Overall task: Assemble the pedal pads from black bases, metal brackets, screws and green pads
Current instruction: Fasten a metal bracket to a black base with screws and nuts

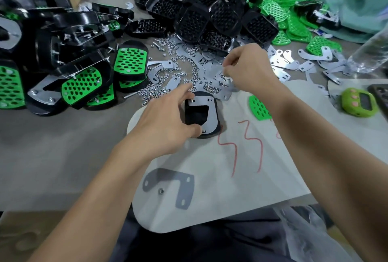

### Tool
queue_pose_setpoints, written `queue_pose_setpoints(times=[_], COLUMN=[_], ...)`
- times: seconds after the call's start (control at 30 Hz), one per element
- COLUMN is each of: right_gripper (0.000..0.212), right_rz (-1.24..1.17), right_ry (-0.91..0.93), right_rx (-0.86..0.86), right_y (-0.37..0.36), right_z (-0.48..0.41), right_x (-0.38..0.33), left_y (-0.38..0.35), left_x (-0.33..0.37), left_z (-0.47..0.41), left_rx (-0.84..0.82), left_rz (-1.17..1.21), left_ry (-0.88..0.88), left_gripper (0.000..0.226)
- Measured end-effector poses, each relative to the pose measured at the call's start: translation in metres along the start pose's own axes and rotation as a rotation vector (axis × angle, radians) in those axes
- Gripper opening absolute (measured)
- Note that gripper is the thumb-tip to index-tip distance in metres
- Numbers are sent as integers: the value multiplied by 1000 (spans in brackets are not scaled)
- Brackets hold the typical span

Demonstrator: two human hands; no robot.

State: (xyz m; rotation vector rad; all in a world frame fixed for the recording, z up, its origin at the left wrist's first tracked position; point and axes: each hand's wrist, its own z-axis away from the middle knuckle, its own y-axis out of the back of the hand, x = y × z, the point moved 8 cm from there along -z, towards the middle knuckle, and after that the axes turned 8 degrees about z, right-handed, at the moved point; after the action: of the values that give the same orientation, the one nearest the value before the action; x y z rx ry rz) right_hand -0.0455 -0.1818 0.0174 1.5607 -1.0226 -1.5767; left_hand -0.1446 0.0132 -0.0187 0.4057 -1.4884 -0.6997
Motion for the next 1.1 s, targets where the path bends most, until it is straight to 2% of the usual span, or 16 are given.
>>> queue_pose_setpoints(times=[0.07, 0.1, 0.23, 0.33, 0.43, 0.57, 0.77, 0.97, 1.1], right_gripper=[20, 17, 3, 13, 21, 7, 9, 17, 24], right_rz=[-144, -138, 146, 235, 228, 55, 81, 133, 128], right_ry=[18, 53, 220, 370, 418, 284, 329, 267, 196], right_rx=[89, 137, 355, 457, 392, 206, 387, 173, 147], right_y=[18, 24, 29, 17, -1, -11, -13, -27, -28], right_z=[18, 31, 104, 139, 144, 135, 145, 133, 134], right_x=[-5, -10, -38, -61, -67, -54, -59, -59, -60], left_y=[-3, -3, -6, -9, -10, -10, -12, -13, -16], left_x=[-2, -3, -9, -16, -18, -16, -16, -18, -19], left_z=[-1, -1, 1, 0, 2, 5, 7, 7, 10], left_rx=[18, 29, 84, 105, 121, 133, 119, 105, 101], left_rz=[41, 66, 170, 253, 302, 352, 338, 320, 258], left_ry=[-1, 4, 23, 56, 56, 34, 23, 38, 3], left_gripper=[103, 105, 115, 119, 117, 123, 117, 114, 107])
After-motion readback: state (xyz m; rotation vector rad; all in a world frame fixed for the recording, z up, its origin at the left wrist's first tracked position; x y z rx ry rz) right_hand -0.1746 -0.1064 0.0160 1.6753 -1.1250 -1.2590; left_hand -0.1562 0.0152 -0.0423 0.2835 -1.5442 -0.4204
